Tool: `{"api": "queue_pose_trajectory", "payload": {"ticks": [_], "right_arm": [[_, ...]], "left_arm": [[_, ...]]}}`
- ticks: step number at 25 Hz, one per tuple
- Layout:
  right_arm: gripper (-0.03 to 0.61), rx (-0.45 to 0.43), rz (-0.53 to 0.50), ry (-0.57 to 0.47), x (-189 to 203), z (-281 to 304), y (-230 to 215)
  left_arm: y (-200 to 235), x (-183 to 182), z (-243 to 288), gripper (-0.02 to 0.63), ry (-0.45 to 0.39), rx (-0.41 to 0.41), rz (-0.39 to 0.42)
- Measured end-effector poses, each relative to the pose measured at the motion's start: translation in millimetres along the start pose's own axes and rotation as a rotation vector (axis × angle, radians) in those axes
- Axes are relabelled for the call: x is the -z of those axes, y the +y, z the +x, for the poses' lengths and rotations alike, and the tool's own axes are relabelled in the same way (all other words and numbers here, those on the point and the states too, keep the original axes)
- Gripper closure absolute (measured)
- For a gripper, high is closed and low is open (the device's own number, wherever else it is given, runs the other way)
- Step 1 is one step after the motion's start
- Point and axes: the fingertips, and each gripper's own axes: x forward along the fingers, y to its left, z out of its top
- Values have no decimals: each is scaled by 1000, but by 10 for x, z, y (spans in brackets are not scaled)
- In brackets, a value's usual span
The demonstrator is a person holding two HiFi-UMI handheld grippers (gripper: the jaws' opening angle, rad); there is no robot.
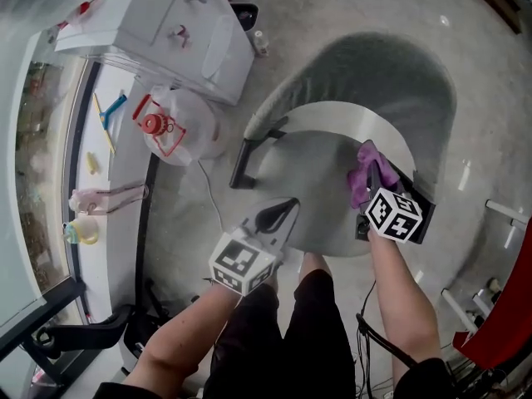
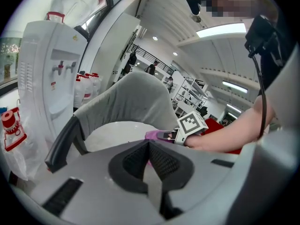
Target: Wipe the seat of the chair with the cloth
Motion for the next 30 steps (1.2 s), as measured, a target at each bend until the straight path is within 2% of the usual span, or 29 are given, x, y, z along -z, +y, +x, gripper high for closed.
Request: {"api": "queue_pose_trajectory", "payload": {"ticks": [8, 14, 19, 23, 26, 30], "right_arm": [[552, 173, 17, 53, 108, 190, -647], [552, 260, 7, 129, 371, 389, -915], [553, 340, 41, 213, 665, 455, -1146], [552, 326, 61, 250, 774, 534, -1180], [554, 283, 96, 247, 776, 607, -1057], [554, 227, 68, 262, 778, 721, -835]], "left_arm": [[112, 34, 103, 611, 10, -30, -27], [179, 97, 152, 611, 13, -41, -43], [257, 213, 155, 611, 22, -62, -62], [306, 250, 137, 611, 16, -74, -75], [356, 261, 109, 611, 7, -92, -89], [393, 316, 25, 611, -1, -119, -117]]}}
